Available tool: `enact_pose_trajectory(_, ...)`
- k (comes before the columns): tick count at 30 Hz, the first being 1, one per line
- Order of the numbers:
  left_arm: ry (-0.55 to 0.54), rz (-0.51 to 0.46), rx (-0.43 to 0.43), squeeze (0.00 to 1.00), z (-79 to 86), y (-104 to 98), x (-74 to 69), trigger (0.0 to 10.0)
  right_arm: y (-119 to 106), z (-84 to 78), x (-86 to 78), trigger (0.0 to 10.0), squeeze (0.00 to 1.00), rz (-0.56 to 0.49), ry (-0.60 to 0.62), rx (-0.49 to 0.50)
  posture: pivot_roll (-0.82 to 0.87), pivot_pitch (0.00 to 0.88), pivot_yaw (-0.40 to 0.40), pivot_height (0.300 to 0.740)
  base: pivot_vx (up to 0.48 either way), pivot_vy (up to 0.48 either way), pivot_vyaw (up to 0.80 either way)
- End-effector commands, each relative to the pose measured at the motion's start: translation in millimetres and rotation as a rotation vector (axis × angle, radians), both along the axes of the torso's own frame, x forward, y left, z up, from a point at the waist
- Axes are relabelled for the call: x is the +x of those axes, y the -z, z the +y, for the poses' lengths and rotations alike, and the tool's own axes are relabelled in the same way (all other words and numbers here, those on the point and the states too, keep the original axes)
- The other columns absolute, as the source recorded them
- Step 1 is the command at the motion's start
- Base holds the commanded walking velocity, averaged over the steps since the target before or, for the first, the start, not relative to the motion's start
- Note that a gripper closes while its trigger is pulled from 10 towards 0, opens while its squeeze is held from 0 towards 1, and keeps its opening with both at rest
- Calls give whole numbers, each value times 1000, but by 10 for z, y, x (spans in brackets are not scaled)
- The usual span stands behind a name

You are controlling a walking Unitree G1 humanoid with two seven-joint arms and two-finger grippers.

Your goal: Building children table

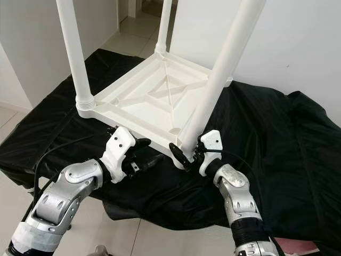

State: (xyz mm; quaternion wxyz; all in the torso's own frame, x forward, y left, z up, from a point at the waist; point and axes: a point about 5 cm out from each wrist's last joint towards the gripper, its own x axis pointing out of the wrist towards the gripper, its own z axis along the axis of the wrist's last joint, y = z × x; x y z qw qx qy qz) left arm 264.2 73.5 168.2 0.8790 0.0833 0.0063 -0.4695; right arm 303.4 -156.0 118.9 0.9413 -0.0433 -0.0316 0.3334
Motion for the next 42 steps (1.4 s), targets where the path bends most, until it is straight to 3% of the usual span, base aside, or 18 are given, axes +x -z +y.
enact_pose_trajectory(1, 8, -12, -7, 0, -51, -25, 20, 10000, 13, -18, 23, 10000, 0, 6, -19, -21, 85, 31, -121, 740, 0, 0, 0)
enact_pose_trajectory(2, 4, -17, -8, 0, -47, -42, 46, 10000, 23, -6, 44, 4314, 0, 8, -39, -30, 88, 35, -121, 740, 0, 0, 0)
enact_pose_trajectory(4, 1, -20, -9, 0, -43, -53, 64, 10000, 29, 1, 59, 4314, 0, 9, -51, -34, 88, 35, -121, 740, 0, 0, 0)
enact_pose_trajectory(5, -5, -24, -12, 0, -32, -68, 72, 10000, 33, 6, 80, 0, 0, 8, -67, -33, 89, 37, -119, 740, 0, 0, 0)
enact_pose_trajectory(14, -2, -17, -14, 0, -34, -53, 55, 10000, 52, -8, 17, 0, 0, 7, -82, -11, 70, 48, -111, 740, 0, 0, 0)
enact_pose_trajectory(15, 0, -17, -15, 0, -40, -53, 64, 10000, 57, -24, 13, 2941, 0, 10, -74, -3, 62, 48, -107, 740, 0, 0, 0)
enact_pose_trajectory(16, 0, -17, -15, 0, -40, -53, 64, 10000, 57, -24, 13, 2941, 0, 10, -74, -3, 62, 48, -107, 740, 0, 0, 0)
enact_pose_trajectory(17, 5, -16, -14, 0, -49, -48, 74, 10000, 59, -45, 9, 10000, 0, 11, -57, 12, 55, 45, -104, 740, 0, 0, 0)
enact_pose_trajectory(24, 16, -21, -16, 0, -59, -60, 94, 10000, 42, -48, -13, 10000, 0, -1, -32, 55, 51, 42, -101, 740, 0, 0, 0)
enact_pose_trajectory(29, 23, -29, -9, 0, -63, -66, 120, 10000, 7, -39, -101, 10000, 0, -20, 81, 142, 41, 24, -96, 740, 0, 0, 0)
enact_pose_trajectory(31, 26, -27, -9, 0, -70, -60, 121, 10000, -6, 14, -168, 10000, 0, -27, 175, 188, 32, 30, -90, 740, 0, 0, 0)
enact_pose_trajectory(37, 32, -29, -6, 0, -68, -65, 121, 10000, 21, 45, -197, 10000, 0, -18, 281, 187, 28, 33, -86, 740, 0, 0, 0)
enact_pose_trajectory(42, 30, -26, -3, 0, -40, -56, 136, 10000, 59, 31, -172, 10000, 0, -12, 512, 177, 19, 43, -76, 740, 0, 0, 0)
